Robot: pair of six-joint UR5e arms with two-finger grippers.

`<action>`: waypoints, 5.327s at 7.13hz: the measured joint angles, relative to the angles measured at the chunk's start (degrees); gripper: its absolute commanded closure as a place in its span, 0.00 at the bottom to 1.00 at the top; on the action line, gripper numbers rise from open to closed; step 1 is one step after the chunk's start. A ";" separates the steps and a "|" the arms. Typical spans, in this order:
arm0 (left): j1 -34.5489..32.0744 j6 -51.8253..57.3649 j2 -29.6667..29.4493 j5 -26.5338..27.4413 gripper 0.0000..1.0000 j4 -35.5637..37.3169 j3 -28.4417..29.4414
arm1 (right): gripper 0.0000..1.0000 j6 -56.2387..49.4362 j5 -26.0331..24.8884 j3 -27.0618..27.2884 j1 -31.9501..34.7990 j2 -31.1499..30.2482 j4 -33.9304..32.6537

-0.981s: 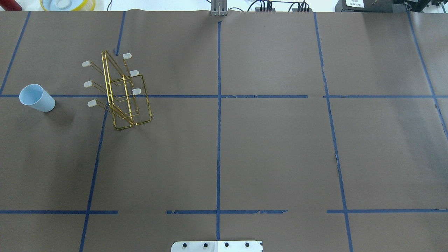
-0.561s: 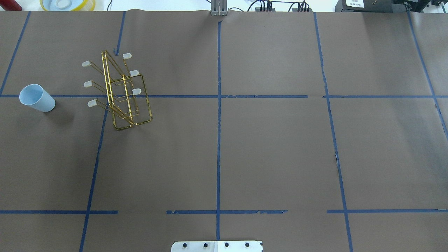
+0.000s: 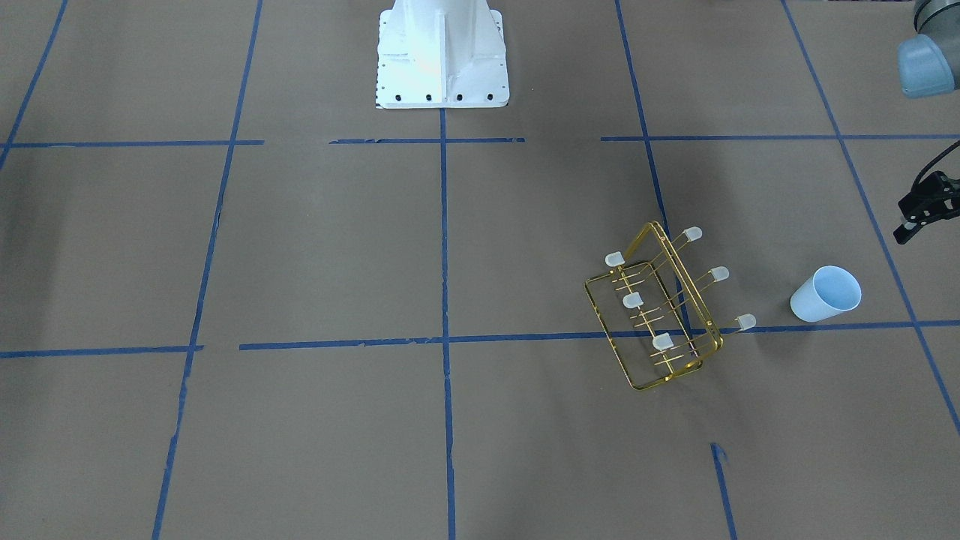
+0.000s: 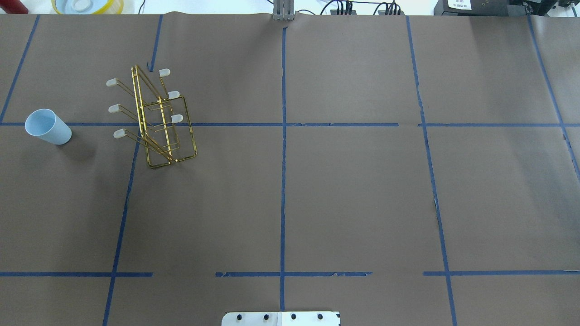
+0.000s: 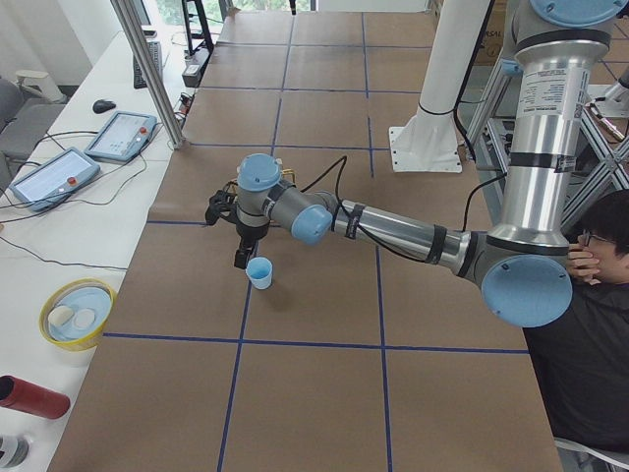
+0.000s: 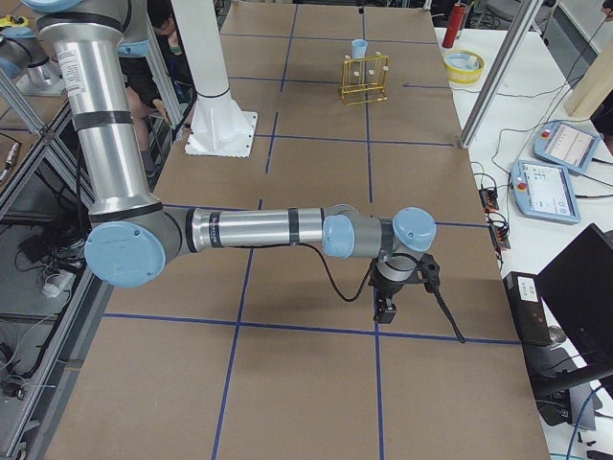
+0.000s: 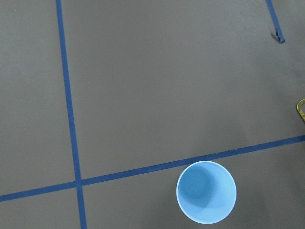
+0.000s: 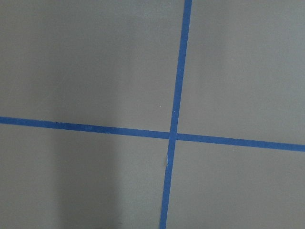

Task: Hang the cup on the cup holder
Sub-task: 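Move the left gripper down to the light blue cup, then close the left gripper on the light blue cup's rim, then lift the held cup upward with the left gripper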

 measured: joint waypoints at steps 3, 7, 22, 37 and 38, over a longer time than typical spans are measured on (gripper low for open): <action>12.91 -19.45 6.84 20.26 0.00 -20.73 -3.88 | 0.00 -0.01 0.00 0.00 0.00 0.00 0.00; 30.09 -33.74 19.06 46.96 0.01 -56.47 2.05 | 0.00 0.02 0.00 0.00 0.00 0.00 0.00; 46.63 -43.92 8.74 83.51 0.01 -58.94 22.43 | 0.00 -0.01 0.00 0.00 0.00 0.00 0.00; 40.73 -44.34 -0.64 78.05 0.63 -58.61 34.38 | 0.00 -0.02 0.00 0.00 0.00 0.00 0.00; 40.65 -44.35 -0.62 78.03 0.73 -58.68 34.32 | 0.00 -0.02 0.00 0.00 0.00 0.00 0.00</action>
